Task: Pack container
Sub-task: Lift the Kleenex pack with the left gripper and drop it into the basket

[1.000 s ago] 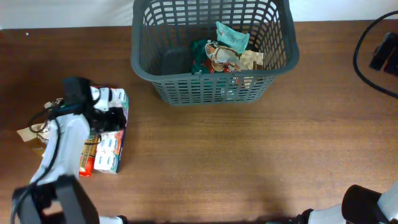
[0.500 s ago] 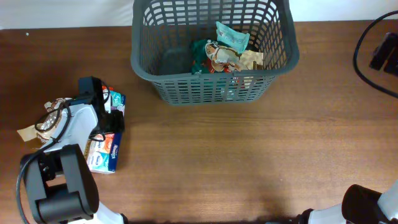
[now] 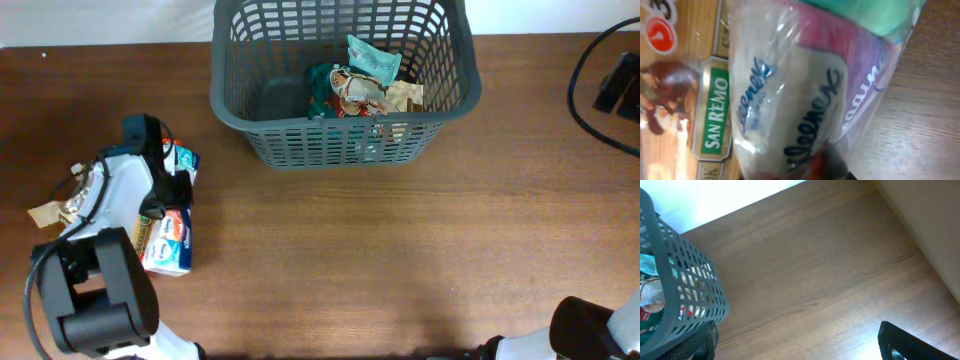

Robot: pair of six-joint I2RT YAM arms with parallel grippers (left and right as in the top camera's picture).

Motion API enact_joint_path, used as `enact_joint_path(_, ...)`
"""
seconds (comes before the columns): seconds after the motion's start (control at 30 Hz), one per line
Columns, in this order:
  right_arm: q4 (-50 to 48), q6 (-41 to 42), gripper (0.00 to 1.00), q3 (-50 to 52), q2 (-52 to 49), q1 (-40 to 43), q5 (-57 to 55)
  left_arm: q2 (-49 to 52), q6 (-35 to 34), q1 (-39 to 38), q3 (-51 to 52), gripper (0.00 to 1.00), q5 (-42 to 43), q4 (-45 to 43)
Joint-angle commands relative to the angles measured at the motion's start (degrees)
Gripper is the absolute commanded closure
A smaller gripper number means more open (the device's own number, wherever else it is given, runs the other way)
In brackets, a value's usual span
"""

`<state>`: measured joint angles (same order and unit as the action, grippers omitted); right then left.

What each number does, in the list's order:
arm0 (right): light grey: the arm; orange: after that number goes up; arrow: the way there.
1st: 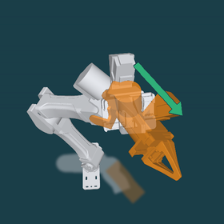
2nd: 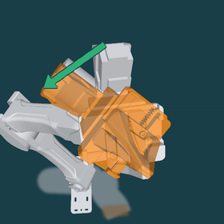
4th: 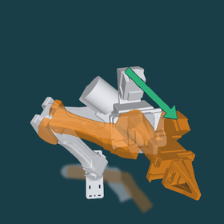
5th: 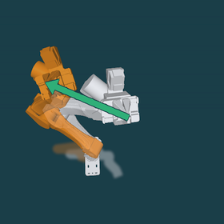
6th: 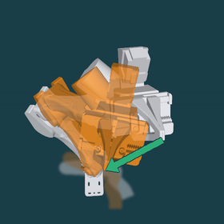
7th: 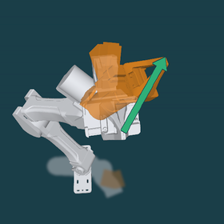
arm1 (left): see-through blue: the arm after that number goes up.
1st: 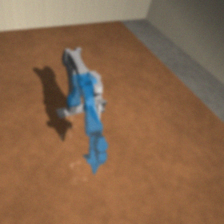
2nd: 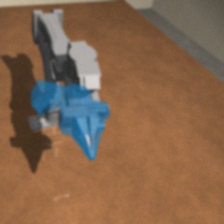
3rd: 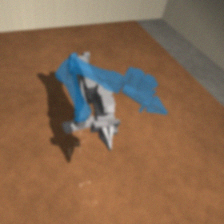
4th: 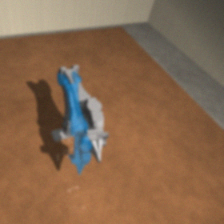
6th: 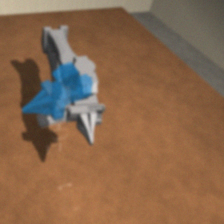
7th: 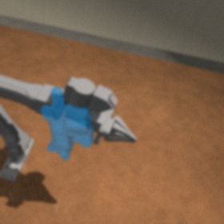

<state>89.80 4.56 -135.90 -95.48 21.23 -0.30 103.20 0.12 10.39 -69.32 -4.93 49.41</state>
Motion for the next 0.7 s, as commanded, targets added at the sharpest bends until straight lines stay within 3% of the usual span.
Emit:
enact_joint_path(0.0, 0.0, 0.63, 0.01, 0.02, -0.42, 0.17, 0.55, 0.15, -0.11, -0.13, -10.47, 0.98, 0.85, 3.43)
enact_joint_path(0.3, 0.02, 0.63, 0.01, 0.02, -0.42, 0.17, 0.55, -0.46, 10.91, -0.7, -41.16, 0.99, 1.29, 11.37)
enact_joint_path(0.33, 0.02, 0.63, 0.01, 0.02, -0.42, 0.17, 0.55, -0.48, 17.29, -1.86, -46.9, 0.99, 3.63, 11.47)
enact_joint_path(0.47, 0.02, 0.63, 0.01, 0.02, -0.42, 0.17, 0.55, -0.48, 30.62, -6.36, -56.48, 0.98, 5.81, 10.73)
enact_joint_path(0.67, 0.02, 0.63, 0.01, 0.02, -0.42, 0.17, 0.55, -0.46, 47.36, -15.32, -60.74, 0.99, 6.99, 3.78)
